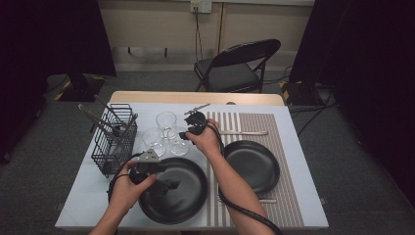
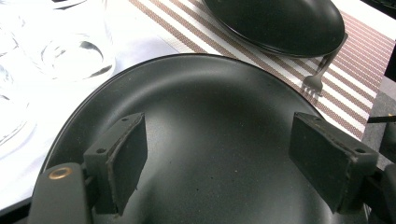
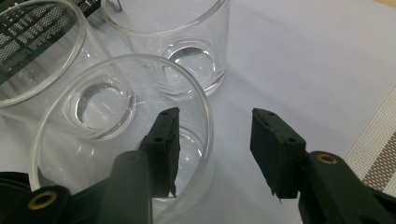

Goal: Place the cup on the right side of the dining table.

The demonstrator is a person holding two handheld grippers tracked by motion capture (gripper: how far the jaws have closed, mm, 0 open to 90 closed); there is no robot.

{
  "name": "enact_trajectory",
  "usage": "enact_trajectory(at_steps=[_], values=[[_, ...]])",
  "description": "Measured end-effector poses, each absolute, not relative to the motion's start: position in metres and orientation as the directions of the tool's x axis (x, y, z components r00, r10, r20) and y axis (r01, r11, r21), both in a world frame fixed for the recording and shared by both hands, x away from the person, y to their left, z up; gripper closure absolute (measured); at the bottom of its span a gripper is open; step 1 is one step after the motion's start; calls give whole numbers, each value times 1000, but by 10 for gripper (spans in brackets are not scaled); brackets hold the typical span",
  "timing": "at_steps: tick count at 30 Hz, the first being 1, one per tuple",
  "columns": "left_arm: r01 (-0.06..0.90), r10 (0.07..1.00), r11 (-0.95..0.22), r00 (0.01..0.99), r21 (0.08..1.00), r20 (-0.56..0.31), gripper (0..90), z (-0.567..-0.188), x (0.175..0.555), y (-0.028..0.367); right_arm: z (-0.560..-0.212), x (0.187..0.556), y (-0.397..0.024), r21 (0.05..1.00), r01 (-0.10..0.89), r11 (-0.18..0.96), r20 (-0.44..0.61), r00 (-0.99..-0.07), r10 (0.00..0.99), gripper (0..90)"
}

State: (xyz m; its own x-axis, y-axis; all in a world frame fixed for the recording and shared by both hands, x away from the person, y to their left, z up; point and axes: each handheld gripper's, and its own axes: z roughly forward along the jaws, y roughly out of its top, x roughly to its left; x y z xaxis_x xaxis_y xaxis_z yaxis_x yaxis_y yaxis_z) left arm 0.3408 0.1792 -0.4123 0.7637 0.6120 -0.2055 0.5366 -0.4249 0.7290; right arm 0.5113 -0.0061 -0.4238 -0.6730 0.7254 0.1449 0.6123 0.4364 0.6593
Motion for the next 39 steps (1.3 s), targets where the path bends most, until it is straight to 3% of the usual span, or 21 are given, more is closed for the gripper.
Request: enact_trajectory(at_steps=[19, 39], values=[[537, 615, -420, 761, 732, -205, 194, -412, 340, 181, -423, 508, -1, 665, 594, 452, 126, -686, 717, 735], [527, 611, -433, 768, 731, -192, 195, -411, 340, 178, -423, 500, -11, 648, 595, 476, 113, -693, 712, 822]])
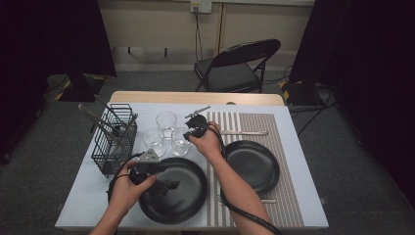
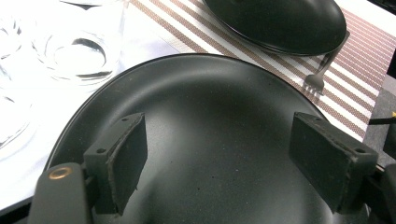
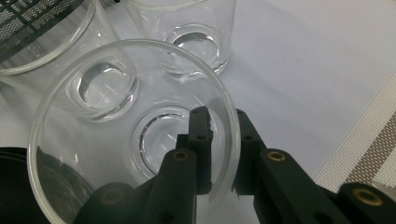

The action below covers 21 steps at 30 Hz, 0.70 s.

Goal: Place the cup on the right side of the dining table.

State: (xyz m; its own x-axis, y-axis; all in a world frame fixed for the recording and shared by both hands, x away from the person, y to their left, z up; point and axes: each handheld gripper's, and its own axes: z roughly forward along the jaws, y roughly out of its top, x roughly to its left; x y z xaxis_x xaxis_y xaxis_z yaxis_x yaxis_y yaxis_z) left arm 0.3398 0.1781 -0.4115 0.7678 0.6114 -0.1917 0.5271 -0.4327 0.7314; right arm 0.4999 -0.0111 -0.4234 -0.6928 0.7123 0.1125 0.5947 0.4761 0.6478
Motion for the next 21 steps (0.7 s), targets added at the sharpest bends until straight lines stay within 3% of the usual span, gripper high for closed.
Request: enact_trajectory(at_steps=[21], values=[[531, 616, -430, 764, 730, -192, 195, -412, 341, 178, -425, 496, -23, 677, 619, 399, 168, -657, 735, 831]])
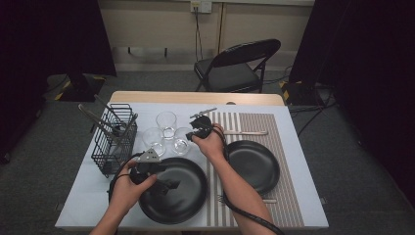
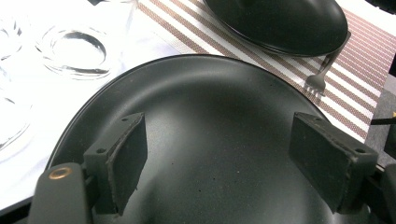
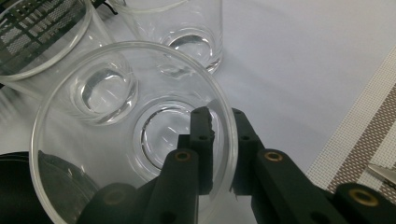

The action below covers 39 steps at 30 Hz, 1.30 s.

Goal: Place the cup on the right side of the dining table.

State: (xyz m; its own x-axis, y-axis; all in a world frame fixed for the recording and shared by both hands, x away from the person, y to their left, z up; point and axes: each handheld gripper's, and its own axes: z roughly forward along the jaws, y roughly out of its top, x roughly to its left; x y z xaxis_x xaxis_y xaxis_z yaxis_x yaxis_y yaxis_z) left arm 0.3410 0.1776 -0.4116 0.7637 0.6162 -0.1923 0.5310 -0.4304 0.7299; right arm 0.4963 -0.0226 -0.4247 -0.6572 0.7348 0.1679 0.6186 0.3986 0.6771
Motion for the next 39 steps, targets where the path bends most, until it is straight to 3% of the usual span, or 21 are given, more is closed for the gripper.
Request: enact_trajectory(at_steps=[39], values=[[530, 615, -428, 764, 732, -193, 195, -413, 342, 177, -405, 496, -51, 697, 641, 321, 229, -624, 747, 832]])
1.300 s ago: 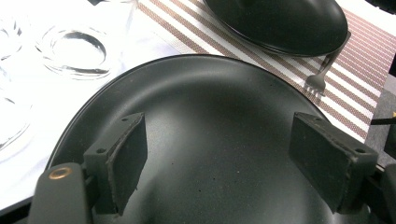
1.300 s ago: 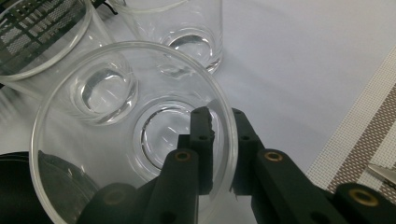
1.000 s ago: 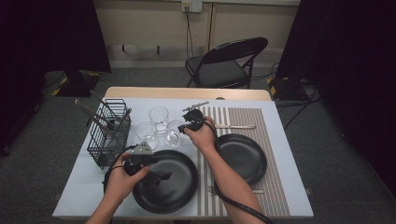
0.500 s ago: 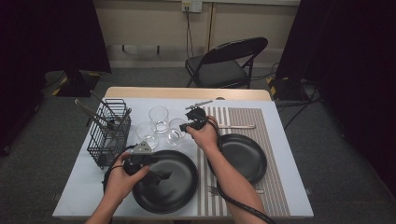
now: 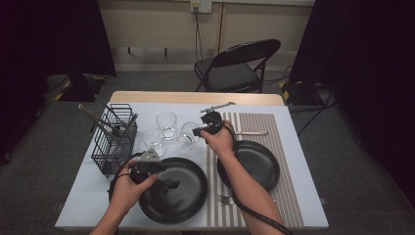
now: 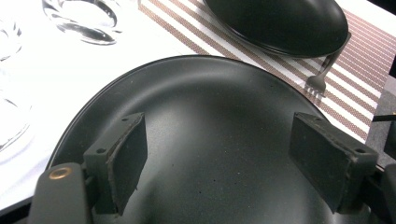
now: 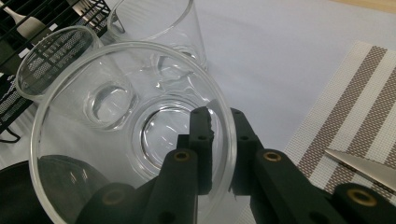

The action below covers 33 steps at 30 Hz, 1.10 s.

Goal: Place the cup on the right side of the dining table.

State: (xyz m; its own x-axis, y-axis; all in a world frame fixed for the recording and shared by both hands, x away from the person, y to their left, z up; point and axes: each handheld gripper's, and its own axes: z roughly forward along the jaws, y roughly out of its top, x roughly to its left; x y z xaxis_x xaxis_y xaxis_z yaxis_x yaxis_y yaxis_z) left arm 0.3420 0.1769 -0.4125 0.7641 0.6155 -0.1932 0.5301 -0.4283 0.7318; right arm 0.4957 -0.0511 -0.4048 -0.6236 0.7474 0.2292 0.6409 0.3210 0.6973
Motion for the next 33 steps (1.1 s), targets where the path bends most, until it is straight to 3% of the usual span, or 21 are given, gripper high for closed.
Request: enact_trajectory(at_steps=[33], values=[[534, 615, -436, 764, 724, -193, 195, -416, 344, 175, -401, 498, -84, 697, 660, 280, 231, -576, 784, 832]])
